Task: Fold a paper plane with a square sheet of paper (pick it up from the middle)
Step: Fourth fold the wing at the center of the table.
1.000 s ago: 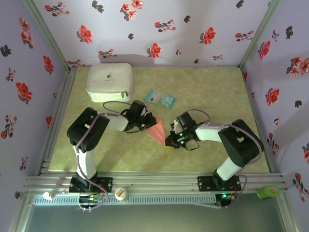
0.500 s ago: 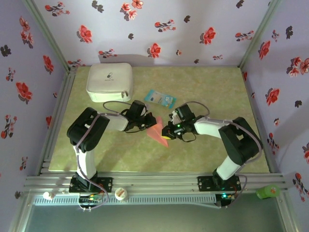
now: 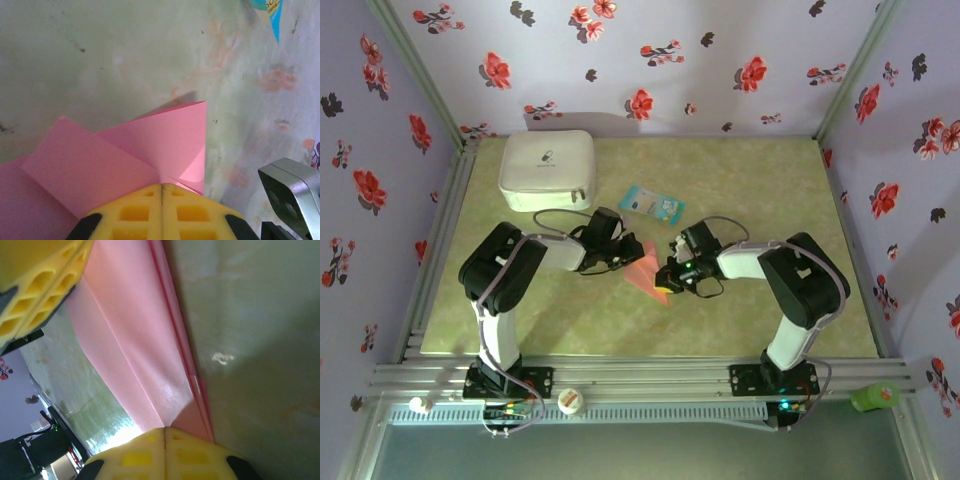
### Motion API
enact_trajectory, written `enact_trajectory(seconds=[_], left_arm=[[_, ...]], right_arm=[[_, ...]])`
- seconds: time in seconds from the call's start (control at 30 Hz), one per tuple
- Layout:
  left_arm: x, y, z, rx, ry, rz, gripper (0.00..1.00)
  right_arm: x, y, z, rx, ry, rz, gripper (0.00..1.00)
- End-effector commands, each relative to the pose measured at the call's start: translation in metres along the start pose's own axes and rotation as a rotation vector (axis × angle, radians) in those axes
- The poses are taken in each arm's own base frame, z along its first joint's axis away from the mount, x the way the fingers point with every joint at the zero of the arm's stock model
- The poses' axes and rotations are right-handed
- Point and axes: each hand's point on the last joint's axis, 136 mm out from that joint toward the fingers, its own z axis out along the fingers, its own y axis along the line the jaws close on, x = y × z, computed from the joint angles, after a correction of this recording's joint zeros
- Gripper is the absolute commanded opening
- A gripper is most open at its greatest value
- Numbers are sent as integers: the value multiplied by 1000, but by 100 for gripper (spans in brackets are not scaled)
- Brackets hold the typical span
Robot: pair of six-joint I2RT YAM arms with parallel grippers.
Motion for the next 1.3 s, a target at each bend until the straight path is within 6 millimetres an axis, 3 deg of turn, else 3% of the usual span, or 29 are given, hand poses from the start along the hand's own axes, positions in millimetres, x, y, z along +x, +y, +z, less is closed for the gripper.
enact_trajectory(seconds=[0.0, 0.2, 0.33, 0.47, 0.67, 0.8, 0.97, 1.13, 1.27], left_arm=[[25, 59, 7, -174, 67, -73, 7], [12, 15, -2, -78, 72, 18, 13], [7, -2, -16, -76, 68, 63, 19], [15, -20, -22, -48, 60, 81, 21], [36, -41, -15, -8, 58, 63, 19], [52, -39, -6, -16, 83, 60, 15], [63, -14, 4, -64, 104, 23, 13], [63, 14, 9, -115, 90, 0, 13], [51, 34, 4, -141, 50, -56, 14]], right_arm=[[32, -41, 2, 123, 67, 70, 7], [23, -48, 1, 174, 29, 80, 1], [18, -44, -2, 181, 10, 69, 0], [18, -45, -1, 180, 13, 80, 0], [20, -49, 0, 187, 18, 88, 0], [21, -50, 2, 183, 22, 97, 0], [20, -49, 3, 180, 25, 96, 0], [22, -52, 3, 186, 31, 97, 0], [24, -54, 3, 193, 38, 99, 0]])
